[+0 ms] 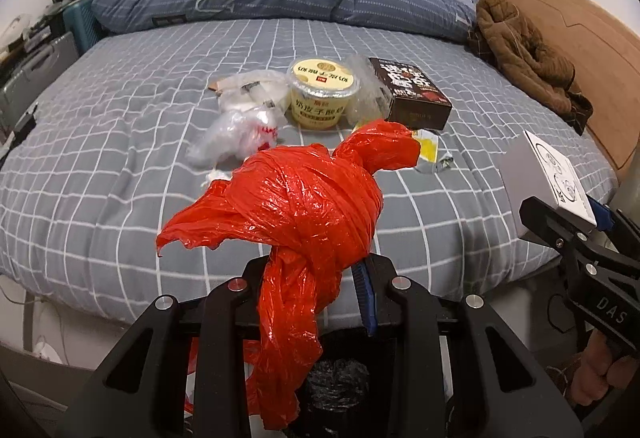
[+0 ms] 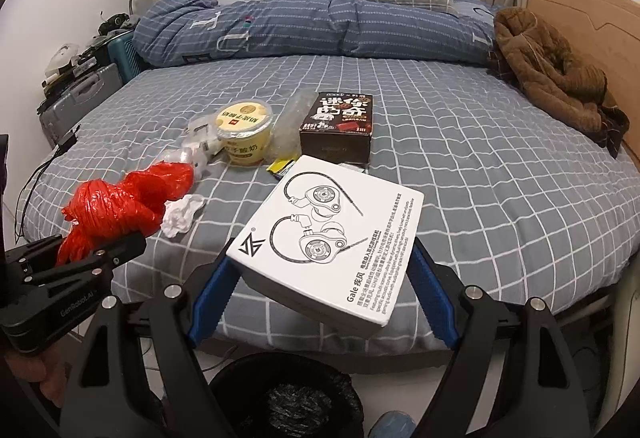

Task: Collect trash
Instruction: 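Lift the red bag and white box and carry both toward the floor bin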

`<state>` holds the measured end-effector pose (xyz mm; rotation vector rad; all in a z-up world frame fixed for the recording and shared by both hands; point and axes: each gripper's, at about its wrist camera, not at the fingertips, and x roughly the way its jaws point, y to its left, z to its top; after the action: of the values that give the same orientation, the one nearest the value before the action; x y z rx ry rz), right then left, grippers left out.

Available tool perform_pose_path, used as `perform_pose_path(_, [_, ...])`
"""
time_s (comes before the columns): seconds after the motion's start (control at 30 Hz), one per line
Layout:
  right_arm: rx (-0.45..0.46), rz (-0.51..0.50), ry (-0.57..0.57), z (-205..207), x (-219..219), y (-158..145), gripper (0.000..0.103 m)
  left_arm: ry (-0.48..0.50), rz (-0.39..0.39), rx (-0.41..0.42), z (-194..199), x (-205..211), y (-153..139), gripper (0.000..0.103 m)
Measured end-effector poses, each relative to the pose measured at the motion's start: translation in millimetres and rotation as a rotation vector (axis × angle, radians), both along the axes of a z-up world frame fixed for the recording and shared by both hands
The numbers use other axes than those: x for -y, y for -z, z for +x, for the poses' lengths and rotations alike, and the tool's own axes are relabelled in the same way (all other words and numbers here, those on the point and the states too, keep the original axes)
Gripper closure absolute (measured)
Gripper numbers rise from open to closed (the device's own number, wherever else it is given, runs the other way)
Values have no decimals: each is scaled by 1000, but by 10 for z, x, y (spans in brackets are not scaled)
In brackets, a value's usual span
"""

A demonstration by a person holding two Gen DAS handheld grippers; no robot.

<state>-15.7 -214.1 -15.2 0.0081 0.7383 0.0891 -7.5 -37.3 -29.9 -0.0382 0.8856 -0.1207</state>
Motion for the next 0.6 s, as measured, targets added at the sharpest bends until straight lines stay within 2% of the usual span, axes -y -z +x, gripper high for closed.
perform_pose_path(0.6, [-44,5,-37,-463,-200,172,25,-29,-17,-67,-495,-178,257,73])
